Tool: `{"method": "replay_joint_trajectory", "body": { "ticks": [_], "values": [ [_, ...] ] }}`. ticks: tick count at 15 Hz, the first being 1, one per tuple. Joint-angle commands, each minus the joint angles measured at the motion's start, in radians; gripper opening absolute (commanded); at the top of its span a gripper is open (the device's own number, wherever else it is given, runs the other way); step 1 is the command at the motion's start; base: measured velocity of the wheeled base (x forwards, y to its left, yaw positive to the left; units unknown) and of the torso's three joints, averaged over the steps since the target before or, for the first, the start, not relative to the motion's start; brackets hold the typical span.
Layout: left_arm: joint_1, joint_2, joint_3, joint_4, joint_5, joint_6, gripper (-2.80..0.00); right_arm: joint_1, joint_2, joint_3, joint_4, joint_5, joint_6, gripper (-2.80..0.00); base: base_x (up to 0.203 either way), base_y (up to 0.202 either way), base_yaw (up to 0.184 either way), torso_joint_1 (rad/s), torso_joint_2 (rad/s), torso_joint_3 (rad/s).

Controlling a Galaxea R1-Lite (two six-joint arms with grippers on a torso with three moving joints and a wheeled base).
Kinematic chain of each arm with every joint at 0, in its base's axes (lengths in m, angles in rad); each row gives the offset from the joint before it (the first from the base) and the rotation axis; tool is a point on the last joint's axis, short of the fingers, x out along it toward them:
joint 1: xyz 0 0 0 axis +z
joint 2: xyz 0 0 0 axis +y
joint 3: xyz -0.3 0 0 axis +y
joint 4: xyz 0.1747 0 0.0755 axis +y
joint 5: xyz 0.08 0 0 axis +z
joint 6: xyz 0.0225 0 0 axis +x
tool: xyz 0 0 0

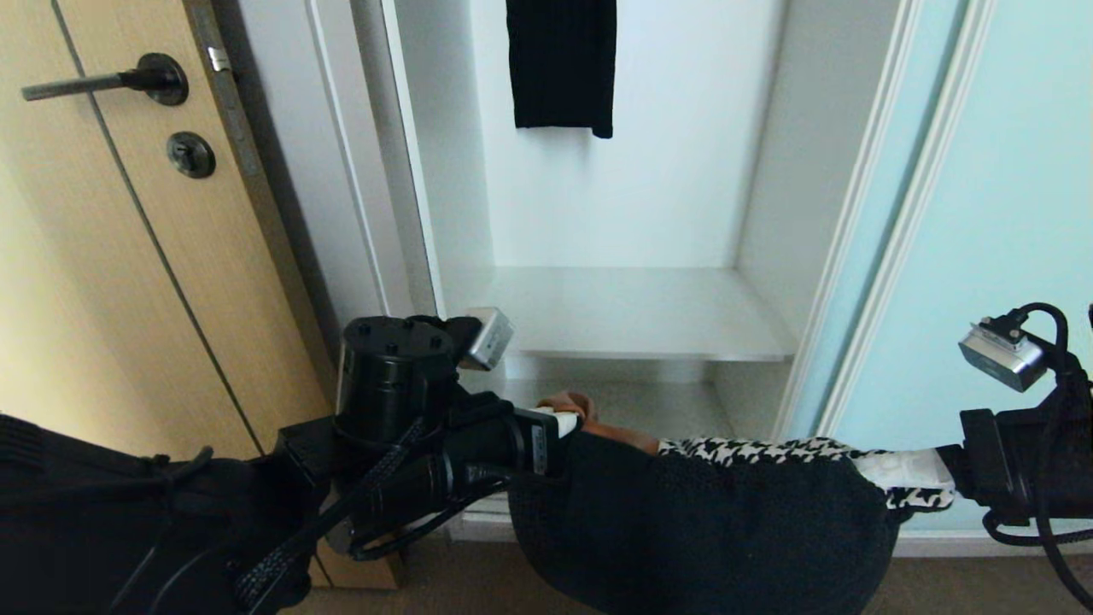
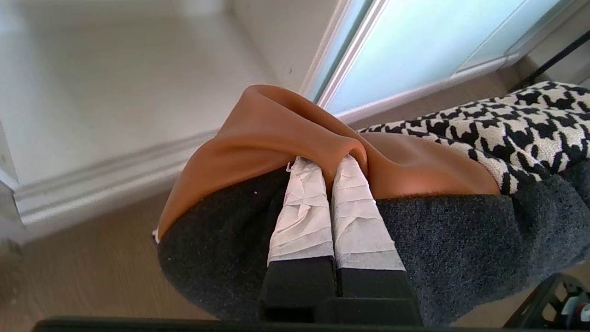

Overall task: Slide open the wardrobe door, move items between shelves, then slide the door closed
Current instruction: Place the pillow on the lower shelf

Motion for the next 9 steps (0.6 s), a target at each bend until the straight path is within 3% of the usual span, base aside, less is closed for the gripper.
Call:
{"method": "replay_joint_trajectory", "body": {
  "ticks": [1, 9],
  "values": [
    [0.0, 0.009, 0.003, -0.003, -0.002, -0.002, -2.8, 0.0, 0.014, 0.003, -0.006, 0.004, 0.002, -2.8, 0.0, 0.0, 0.0, 0.006, 0.0, -0.203],
    [0.0, 0.042, -0.027, -0.003, -0.006, -0.005, -2.8, 0.0, 0.038, 0.007, -0.046, 0.004, 0.024, -2.8, 0.0, 0.0, 0.0, 0.006, 0.0, -0.197]
  ]
}}
